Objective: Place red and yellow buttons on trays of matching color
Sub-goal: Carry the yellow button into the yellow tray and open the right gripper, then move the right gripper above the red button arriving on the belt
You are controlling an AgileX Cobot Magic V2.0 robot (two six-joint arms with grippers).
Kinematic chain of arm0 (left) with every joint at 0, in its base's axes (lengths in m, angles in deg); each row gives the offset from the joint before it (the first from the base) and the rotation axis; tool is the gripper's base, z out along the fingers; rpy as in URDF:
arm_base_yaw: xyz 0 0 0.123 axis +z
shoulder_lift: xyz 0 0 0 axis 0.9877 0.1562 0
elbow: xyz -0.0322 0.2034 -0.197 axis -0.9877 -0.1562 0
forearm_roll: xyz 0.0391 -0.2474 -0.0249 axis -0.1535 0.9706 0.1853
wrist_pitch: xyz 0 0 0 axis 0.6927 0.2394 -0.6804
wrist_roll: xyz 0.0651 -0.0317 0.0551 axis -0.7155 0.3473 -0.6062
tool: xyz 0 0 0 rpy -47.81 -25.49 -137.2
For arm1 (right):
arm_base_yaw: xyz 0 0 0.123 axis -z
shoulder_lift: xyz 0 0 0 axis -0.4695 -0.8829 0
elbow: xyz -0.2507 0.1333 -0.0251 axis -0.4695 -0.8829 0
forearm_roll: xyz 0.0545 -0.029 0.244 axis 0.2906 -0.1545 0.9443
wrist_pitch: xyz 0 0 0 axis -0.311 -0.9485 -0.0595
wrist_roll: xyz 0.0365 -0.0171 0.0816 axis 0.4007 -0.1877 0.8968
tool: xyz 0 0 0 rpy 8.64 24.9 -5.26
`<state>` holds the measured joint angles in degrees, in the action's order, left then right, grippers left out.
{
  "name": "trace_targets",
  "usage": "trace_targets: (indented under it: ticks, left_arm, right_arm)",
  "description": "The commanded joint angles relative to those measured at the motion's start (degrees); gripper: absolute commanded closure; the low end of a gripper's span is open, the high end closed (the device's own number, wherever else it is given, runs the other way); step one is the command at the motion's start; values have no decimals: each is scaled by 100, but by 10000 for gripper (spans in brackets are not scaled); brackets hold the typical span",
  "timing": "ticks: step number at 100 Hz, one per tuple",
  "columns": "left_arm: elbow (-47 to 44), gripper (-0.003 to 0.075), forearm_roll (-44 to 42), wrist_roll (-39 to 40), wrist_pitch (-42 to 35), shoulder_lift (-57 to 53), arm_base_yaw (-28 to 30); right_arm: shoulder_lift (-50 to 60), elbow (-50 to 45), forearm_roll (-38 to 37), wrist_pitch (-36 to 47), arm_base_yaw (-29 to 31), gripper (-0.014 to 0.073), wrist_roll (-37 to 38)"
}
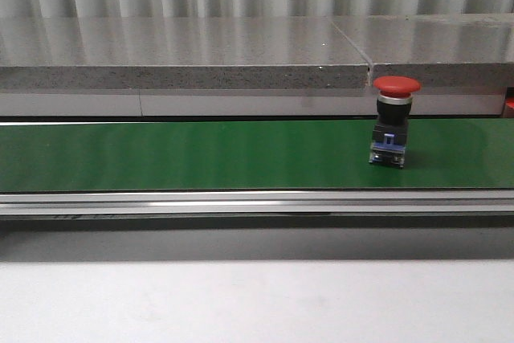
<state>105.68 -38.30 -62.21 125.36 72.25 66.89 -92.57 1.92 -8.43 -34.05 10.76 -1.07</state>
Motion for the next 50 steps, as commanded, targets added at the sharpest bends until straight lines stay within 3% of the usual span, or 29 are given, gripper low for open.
trace_targets:
  ticks: [1,22,50]
  left_arm:
    - [134,741,87,-1,-374,44,-51]
    - [134,741,87,-1,-374,44,-51]
    - [134,741,87,-1,-374,44,-51]
  right_arm:
    - [510,122,-41,13,-13,74,148]
    - [914,412,-47,-650,-492,74,198]
    - [914,935,-312,-1897,-1687,74,-47]
